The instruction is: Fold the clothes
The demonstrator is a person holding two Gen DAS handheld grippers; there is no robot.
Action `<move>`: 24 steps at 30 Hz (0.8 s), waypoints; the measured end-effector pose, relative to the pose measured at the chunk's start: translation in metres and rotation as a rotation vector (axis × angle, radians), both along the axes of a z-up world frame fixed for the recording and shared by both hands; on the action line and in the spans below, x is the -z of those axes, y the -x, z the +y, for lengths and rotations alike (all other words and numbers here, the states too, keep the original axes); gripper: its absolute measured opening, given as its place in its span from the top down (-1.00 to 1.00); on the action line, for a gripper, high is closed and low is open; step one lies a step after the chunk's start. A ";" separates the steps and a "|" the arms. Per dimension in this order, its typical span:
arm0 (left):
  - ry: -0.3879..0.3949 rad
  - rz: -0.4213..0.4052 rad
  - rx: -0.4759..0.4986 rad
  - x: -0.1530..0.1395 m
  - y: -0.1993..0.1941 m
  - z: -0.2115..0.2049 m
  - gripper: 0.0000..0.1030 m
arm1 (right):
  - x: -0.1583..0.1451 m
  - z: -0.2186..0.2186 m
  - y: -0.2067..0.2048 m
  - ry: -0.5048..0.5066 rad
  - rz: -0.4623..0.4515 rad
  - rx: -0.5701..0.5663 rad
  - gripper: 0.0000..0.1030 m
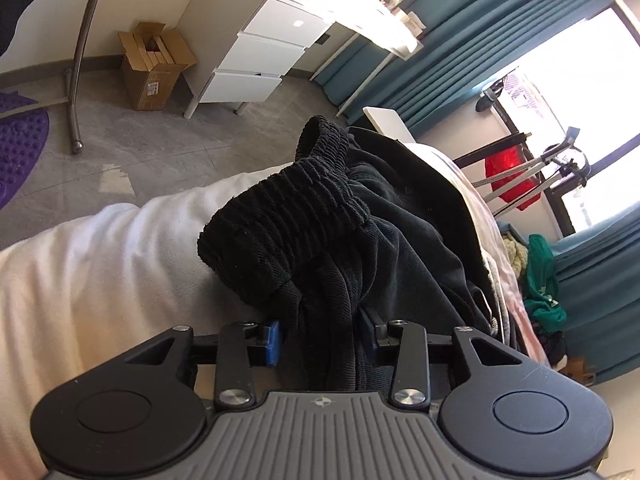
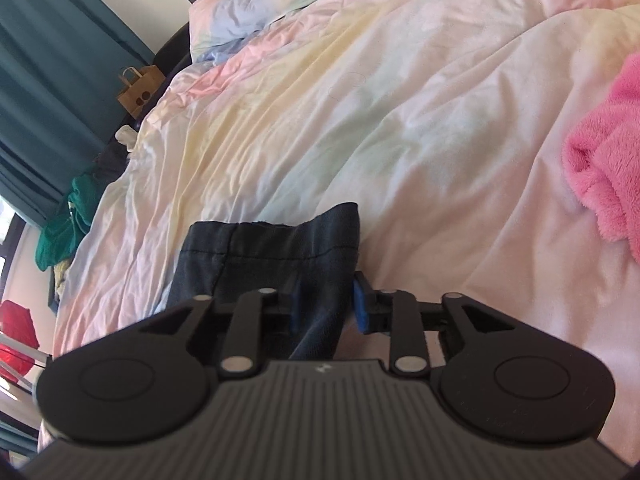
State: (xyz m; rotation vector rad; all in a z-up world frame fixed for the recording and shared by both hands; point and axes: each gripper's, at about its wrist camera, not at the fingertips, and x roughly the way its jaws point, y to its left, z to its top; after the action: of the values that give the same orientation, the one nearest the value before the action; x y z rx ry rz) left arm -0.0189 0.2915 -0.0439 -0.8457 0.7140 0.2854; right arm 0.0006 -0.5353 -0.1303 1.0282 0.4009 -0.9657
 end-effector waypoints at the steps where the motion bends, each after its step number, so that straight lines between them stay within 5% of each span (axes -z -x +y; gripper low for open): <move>1: -0.053 0.010 0.013 -0.005 0.000 -0.005 -0.08 | -0.006 0.003 0.001 0.025 -0.008 0.000 -0.26; 3: -0.145 0.019 0.047 -0.015 0.002 -0.018 -0.21 | -0.022 0.012 0.004 0.100 -0.011 0.004 -0.47; 6: -0.315 0.006 0.081 -0.033 0.006 -0.043 -0.62 | -0.047 0.027 0.006 0.229 -0.025 -0.009 -0.47; 8: -0.442 -0.036 0.100 -0.044 0.011 -0.061 -0.73 | -0.064 0.039 0.005 0.312 -0.043 -0.037 -0.47; 12: -0.573 -0.125 0.121 -0.059 0.017 -0.090 -0.92 | -0.090 0.067 -0.006 0.446 -0.073 -0.168 -0.47; 16: -0.641 -0.192 0.180 -0.066 0.014 -0.116 -0.93 | -0.108 0.101 -0.020 0.516 -0.124 -0.347 -0.47; 24: -0.669 -0.240 0.270 -0.057 0.008 -0.136 -0.96 | -0.118 0.166 -0.049 0.497 -0.233 -0.704 -0.47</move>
State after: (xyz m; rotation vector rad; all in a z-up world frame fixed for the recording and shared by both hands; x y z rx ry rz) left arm -0.0269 0.1559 0.0129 -0.1380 0.4526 0.1578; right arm 0.0500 -0.3697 -0.0122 0.4714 0.2746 -0.2763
